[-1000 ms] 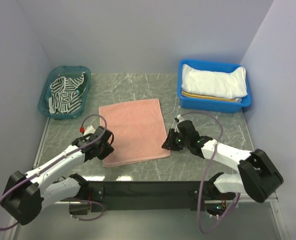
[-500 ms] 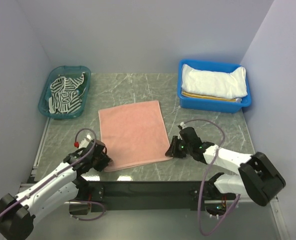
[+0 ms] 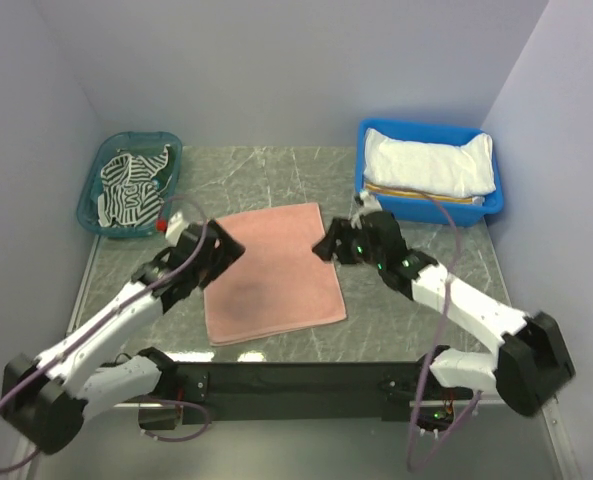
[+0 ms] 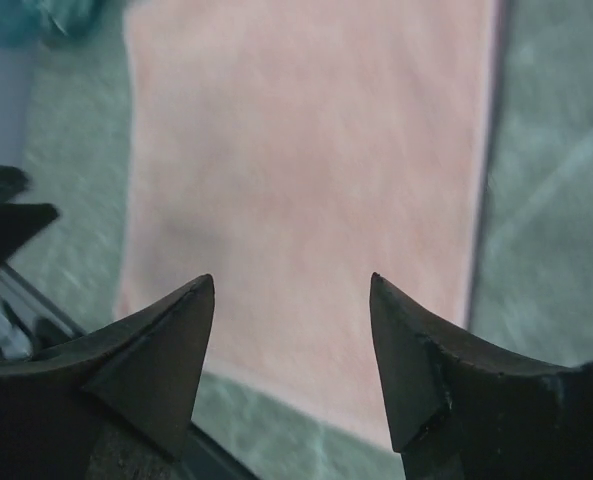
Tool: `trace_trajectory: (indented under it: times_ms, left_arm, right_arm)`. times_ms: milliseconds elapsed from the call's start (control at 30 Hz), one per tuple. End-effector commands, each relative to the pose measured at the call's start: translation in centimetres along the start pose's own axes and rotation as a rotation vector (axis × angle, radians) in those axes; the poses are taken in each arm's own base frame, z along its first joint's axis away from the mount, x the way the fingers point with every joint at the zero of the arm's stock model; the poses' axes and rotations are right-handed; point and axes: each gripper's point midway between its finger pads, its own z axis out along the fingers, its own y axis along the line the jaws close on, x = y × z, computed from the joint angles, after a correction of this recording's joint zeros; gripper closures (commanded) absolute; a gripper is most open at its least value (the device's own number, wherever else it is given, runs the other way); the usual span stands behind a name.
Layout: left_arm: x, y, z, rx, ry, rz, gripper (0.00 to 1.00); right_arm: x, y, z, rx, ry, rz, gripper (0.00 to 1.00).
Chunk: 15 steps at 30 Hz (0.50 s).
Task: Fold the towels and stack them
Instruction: Fold the towel
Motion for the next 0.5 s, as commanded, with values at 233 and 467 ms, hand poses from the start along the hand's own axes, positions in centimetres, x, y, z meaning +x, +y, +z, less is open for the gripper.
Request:
trace_trajectory:
  times_ms: [233, 467]
  left_arm:
    - [-12.1, -4.0, 10.6, 0.031, -0.178, 0.001, 0.18]
    - [-12.5, -1.8, 15.9, -0.057, -0.123, -0.018, 0.41]
  right_arm:
    - [-13.1, 3.9, 11.4, -0.11, -0.183, -0.017, 0.45]
    - [-12.8, 0.2, 18.2, -0.013, -0.122, 0.049, 0.6]
